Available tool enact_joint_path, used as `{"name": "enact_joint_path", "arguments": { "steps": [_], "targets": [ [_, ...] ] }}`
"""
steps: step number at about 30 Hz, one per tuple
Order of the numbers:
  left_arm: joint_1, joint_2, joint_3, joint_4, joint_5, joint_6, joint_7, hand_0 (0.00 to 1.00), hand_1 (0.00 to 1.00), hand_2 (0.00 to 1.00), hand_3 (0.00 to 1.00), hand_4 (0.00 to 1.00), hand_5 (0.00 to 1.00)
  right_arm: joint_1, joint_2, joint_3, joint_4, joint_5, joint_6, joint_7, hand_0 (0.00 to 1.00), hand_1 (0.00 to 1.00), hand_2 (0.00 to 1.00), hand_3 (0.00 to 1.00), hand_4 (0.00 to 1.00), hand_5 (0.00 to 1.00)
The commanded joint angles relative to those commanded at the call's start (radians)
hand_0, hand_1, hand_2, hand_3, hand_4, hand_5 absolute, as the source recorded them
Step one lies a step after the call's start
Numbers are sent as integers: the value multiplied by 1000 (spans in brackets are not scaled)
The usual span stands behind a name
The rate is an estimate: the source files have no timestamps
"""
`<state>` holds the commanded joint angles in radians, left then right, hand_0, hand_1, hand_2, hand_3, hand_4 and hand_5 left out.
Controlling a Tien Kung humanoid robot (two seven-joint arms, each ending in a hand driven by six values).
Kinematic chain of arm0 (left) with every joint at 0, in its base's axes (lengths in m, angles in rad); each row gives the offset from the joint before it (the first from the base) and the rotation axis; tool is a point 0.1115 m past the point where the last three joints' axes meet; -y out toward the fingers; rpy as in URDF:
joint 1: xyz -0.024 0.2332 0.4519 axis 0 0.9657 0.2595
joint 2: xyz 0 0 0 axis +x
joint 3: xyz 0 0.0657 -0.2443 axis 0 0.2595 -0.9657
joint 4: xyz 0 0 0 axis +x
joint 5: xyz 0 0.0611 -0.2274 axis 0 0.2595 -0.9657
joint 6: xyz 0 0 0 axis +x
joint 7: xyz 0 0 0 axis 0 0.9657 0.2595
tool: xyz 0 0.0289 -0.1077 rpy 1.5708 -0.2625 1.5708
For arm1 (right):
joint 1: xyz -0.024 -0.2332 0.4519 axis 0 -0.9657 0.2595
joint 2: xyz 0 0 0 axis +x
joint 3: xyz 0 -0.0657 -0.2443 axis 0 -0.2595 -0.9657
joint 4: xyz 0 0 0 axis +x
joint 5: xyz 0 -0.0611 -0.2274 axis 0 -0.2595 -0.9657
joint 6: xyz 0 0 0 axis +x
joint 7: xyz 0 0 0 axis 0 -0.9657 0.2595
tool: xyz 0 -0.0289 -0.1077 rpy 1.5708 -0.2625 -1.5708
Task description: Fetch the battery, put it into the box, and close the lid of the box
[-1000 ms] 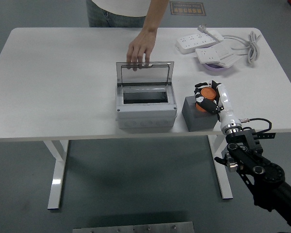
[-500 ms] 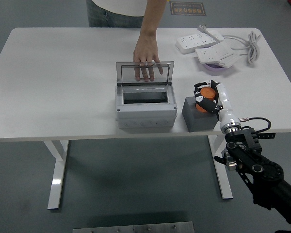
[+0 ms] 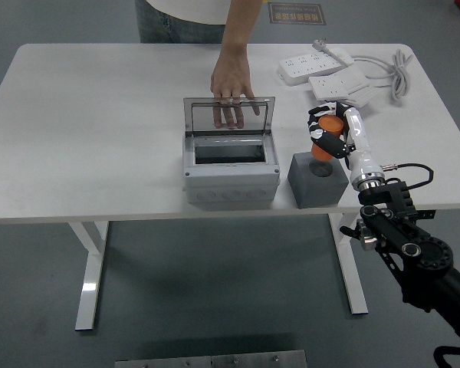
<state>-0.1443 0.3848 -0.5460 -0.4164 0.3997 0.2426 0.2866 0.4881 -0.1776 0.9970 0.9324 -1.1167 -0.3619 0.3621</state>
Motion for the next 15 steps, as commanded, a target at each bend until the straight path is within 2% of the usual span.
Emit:
{"name": "enact_joint_path", "arguments": {
  "steps": [3,4,9,10,15],
  "targets": [
    [1,0,-1,0,0,1,1,649,726,674,645,729,381,13,-18,9,41,-55,7,-50,416,375,406,451,489,5],
    [2,0,-1,0,0,1,0,650,726,674,646,731,382,17,-25,12,56,-77,10,-69,380,367,395,439,463,48],
    [4,0,-1,0,-1,3,1,650,726,674,646,731,382,42,-59,28,149,-212,46,-176,380,367,395,439,463,48],
    [4,0,-1,0,-2,3,1,650,726,674,647,733,384,48,-65,28,168,-242,54,-200,265,265,313,341,173,40],
    [3,1,1,1,-7,5,-2,650,726,674,647,733,384,78,-89,9,240,-405,89,-308,265,265,313,341,173,40]
  ]
}}
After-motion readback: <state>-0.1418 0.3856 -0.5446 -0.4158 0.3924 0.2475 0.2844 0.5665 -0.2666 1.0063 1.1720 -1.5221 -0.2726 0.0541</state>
